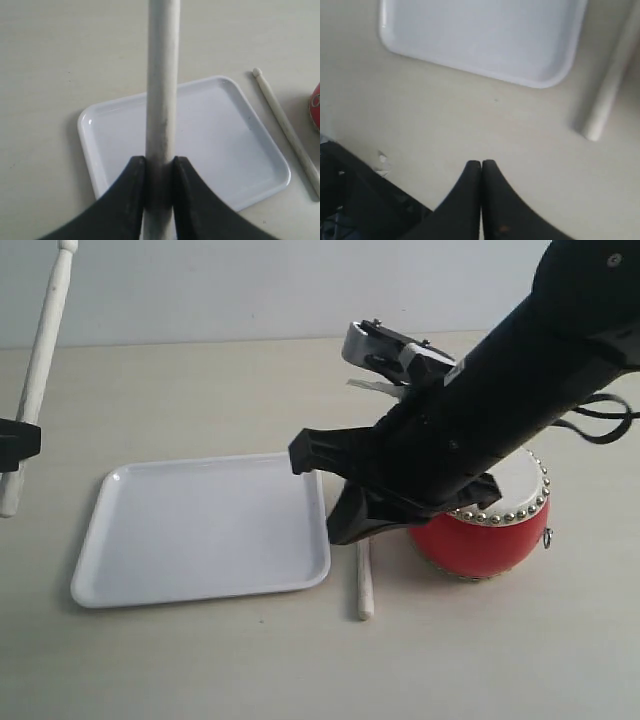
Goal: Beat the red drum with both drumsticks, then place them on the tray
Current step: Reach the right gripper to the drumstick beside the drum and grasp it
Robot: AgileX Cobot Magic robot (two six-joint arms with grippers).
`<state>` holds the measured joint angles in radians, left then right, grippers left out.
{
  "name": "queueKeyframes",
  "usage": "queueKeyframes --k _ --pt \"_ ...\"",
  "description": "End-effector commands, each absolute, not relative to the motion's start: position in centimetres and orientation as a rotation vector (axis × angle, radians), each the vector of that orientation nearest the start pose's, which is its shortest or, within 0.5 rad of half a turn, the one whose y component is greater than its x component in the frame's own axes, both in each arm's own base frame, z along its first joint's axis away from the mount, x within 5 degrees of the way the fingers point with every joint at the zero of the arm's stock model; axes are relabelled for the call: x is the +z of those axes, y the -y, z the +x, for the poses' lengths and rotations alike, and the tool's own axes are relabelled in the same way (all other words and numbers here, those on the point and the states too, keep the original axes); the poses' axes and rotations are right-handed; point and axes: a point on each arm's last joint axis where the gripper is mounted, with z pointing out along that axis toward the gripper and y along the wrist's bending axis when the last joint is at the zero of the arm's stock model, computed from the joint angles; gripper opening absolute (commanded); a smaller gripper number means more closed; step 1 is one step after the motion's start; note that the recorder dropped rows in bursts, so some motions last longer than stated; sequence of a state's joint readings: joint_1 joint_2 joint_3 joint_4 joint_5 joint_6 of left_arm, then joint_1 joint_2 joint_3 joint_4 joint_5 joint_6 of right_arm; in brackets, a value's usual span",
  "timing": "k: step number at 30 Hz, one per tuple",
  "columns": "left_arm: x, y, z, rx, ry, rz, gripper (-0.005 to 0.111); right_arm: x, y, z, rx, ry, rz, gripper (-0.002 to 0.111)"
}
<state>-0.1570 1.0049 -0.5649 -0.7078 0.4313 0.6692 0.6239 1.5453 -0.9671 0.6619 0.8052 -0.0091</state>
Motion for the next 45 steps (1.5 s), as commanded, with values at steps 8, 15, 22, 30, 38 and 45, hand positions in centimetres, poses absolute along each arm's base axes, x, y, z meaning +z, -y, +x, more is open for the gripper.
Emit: queueKeyframes --k 8,15,22,30,38,45 --pt "26.1 5.6 18.4 -0.416 -2.224 0.313 0.0 18.9 -21.9 22.1 0.479 -2.953 -0.381 0.0" --pt "26.1 5.6 18.5 -0.416 -2.22 0.306 0.0 16.5 -23.0 21.6 0.358 -2.995 -0.399 0.0" --pt "26.1 5.6 18.4 -0.416 -2.224 0.313 0.0 14.4 -23.5 22.0 0.31 -3.073 -0.35 0.005" --pt "26.1 5.6 18.4 -0.417 -2.223 0.31 0.0 14.7 -25.0 23.9 0.295 -3.053 -0.297 0.019" --pt "26.1 6.1 18.3 -0.424 -2.22 0.349 0.0 14.6 -24.4 23.8 0.191 -3.086 -0.254 0.029" --pt "26.1 6.1 18.3 -0.419 -2.215 0.345 0.0 14.4 -24.1 24.3 0.124 -3.05 -0.212 0.029"
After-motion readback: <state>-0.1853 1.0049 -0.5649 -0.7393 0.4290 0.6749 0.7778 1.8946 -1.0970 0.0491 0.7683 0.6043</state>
